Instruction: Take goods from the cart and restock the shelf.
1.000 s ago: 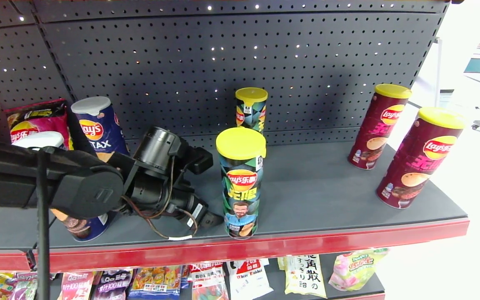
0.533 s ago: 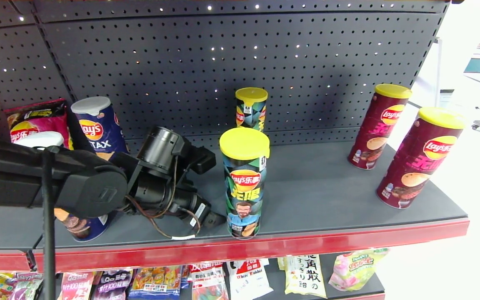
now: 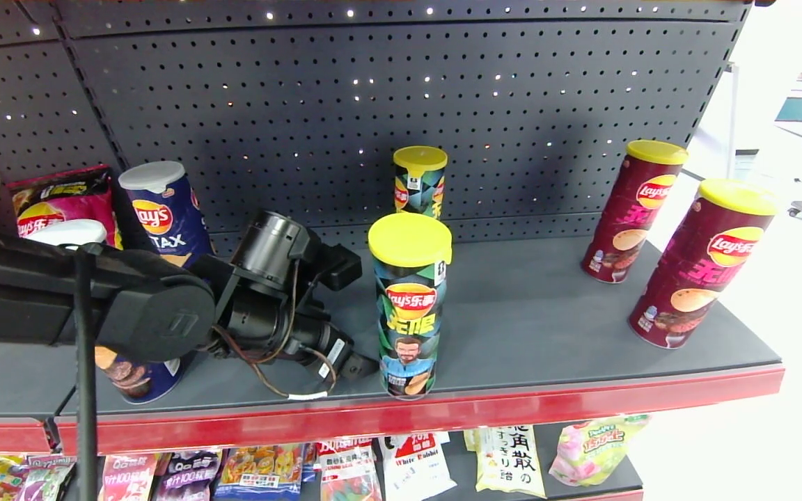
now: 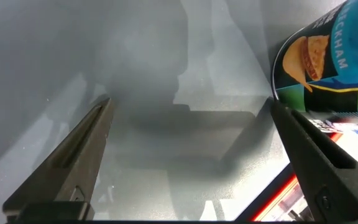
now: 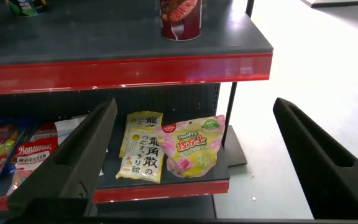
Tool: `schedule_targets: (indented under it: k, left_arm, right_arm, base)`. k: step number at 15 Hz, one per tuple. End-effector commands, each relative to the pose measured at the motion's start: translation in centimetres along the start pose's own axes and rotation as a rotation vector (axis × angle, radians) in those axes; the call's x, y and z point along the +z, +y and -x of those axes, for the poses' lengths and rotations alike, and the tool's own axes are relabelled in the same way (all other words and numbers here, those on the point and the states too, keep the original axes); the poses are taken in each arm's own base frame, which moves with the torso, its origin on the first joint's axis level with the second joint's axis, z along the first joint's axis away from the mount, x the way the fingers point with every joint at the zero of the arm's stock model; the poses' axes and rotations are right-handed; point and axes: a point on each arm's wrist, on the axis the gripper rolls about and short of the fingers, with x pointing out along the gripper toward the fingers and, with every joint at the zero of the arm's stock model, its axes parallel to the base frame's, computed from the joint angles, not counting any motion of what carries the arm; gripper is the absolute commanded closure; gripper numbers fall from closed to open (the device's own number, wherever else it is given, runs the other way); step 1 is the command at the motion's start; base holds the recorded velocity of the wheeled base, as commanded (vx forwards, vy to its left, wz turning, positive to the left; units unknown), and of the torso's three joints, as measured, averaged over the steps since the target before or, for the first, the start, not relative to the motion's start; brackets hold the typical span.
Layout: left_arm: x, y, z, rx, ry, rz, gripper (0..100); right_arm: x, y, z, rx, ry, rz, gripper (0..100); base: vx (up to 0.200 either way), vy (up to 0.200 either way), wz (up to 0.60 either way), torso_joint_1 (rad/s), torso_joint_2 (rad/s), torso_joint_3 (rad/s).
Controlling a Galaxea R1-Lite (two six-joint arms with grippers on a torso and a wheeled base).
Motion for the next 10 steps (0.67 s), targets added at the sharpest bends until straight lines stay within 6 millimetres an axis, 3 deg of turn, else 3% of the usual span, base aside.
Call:
schedule_targets:
  k: [1,10]
  left_arm:
    - [0.05,-0.05,0.03,-0.001,-0.002,-0.001,0]
    - [0.39,-0.36,-0.01,-0.007,-0.01,-0.01,0]
  right_arm:
    - [0.0,0.0,0.0,0.0,-0.001,0.002,0]
    - [0.0,0.0,0.0,0.0,-0.001,0.002,0]
  base:
    - [0.0,0.0,0.0,0.0,0.0,0.0]
    - [0.0,0.0,0.0,0.0,0.0,0.0]
